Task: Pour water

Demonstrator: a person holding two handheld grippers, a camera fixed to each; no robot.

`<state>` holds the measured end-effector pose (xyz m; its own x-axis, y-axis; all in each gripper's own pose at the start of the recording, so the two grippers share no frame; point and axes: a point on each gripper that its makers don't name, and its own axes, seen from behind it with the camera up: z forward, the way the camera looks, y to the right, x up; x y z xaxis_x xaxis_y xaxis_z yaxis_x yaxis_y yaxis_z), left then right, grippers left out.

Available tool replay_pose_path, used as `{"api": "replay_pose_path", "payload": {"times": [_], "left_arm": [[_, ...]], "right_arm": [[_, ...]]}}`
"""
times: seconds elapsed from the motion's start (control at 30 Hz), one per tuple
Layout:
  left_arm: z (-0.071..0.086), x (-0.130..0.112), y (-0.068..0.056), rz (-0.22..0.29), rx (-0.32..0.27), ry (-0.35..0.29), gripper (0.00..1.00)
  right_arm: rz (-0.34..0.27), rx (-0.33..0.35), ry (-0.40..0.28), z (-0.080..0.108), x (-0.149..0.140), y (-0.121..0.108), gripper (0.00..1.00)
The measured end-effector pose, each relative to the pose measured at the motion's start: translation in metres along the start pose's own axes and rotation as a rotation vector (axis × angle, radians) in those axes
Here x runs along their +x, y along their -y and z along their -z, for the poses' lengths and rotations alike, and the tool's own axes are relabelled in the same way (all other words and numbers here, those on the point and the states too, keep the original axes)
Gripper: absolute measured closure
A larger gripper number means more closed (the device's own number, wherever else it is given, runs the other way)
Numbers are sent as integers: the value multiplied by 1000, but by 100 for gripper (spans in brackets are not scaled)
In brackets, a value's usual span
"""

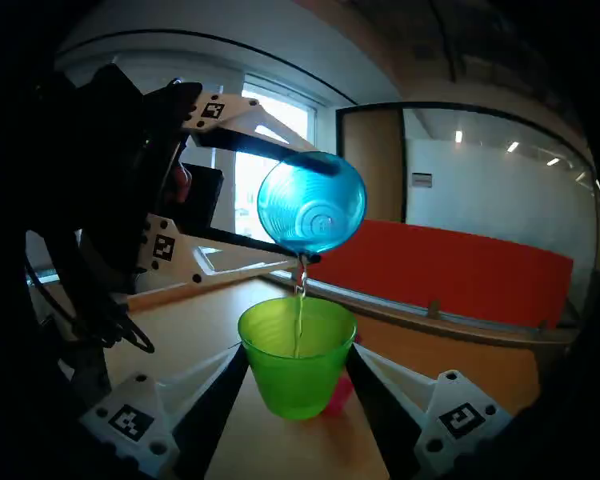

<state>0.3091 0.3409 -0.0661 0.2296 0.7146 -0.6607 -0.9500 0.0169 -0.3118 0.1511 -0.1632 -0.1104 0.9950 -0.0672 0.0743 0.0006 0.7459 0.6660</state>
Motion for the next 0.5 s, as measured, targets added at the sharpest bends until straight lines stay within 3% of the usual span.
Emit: {"api": "replay_pose_path", "payload": {"times": [0.5], "left_arm": [[0,0,2,-29,5,-4,16]], "right_arm": [[2,-3,2,0,0,0,13]]}}
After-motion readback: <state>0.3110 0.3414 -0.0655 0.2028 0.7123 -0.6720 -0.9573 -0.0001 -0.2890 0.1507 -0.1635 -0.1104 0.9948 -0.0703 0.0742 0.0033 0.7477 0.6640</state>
